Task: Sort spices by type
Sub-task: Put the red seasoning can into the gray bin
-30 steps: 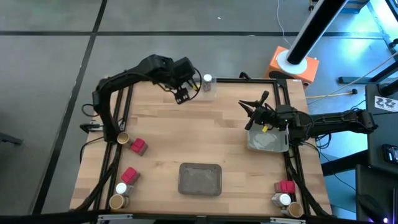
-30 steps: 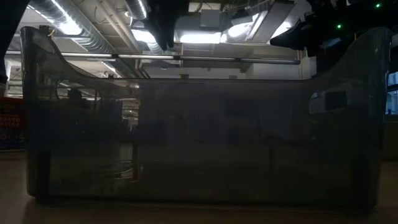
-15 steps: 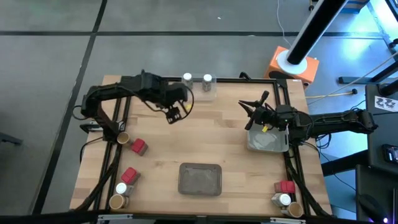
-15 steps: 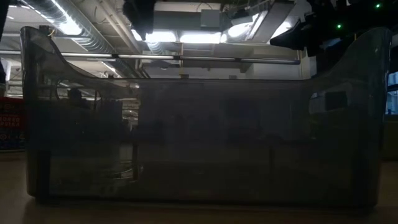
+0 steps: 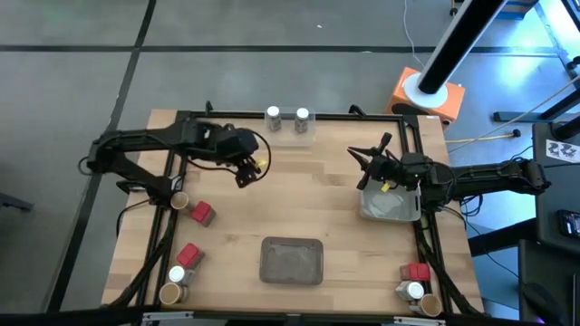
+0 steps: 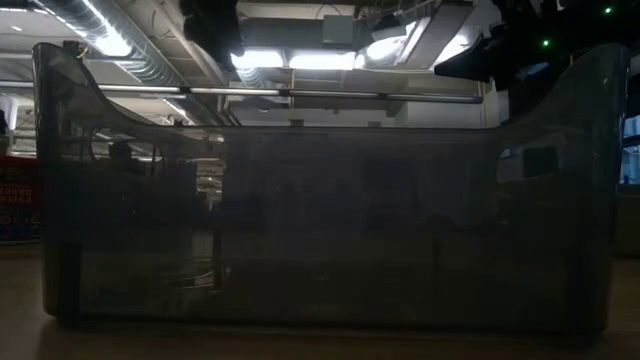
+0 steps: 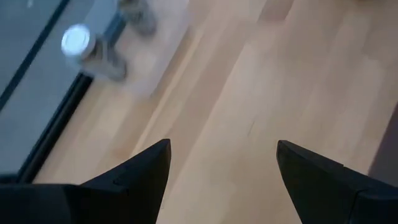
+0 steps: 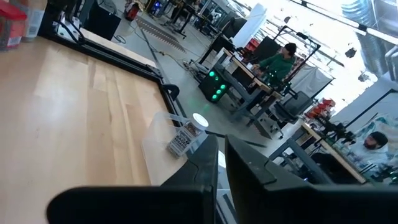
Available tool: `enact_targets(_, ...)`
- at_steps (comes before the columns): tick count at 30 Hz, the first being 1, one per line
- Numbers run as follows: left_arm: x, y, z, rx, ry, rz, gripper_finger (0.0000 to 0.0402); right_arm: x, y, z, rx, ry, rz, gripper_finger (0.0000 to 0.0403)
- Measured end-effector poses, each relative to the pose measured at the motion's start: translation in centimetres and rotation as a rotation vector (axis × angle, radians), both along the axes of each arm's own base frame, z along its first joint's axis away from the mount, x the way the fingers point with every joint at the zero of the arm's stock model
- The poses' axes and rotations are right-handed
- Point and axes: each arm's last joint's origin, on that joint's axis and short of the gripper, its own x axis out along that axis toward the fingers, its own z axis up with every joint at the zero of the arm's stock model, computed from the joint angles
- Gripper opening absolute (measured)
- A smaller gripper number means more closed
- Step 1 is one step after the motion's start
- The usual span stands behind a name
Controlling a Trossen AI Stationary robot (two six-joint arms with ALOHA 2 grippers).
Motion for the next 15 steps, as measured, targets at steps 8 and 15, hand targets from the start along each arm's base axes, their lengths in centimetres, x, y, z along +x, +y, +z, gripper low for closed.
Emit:
enact_targets(8, 1.5, 0.1, -3.5, 0.141, -0.237, -0.166, 0.0276, 0.1, 0.1, -0.1, 0.130, -0.053, 0.048, 0.0033)
enact_targets(15, 3.0, 0.0, -6.0, 0.270, -0.431, -0.316, 0.0276, 0.2, 0.3, 0.7, 0.217, -0.035, 0.083, 0.0033)
